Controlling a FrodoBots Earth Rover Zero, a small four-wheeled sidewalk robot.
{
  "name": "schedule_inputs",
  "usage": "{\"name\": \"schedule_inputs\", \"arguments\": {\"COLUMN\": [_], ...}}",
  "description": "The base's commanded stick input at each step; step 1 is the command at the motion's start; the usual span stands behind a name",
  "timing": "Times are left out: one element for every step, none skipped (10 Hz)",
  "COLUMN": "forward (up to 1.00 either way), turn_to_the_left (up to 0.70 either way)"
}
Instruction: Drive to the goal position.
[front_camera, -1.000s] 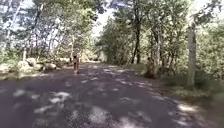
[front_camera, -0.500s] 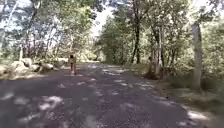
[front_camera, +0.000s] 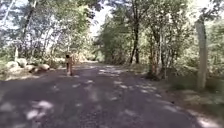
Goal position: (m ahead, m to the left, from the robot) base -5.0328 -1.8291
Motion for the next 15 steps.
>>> {"name": "schedule_inputs", "arguments": {"forward": [0.45, 0.45, 0.45, 0.45, 0.45, 0.45, 0.45, 0.45, 0.45, 0.45, 0.45, 0.45, 0.45, 0.45, 0.45], "turn_to_the_left": [0.00, 0.00, 0.00, 0.00, 0.00, 0.00, 0.00, 0.00, 0.00, 0.00, 0.00, 0.00, 0.00, 0.00, 0.00]}}
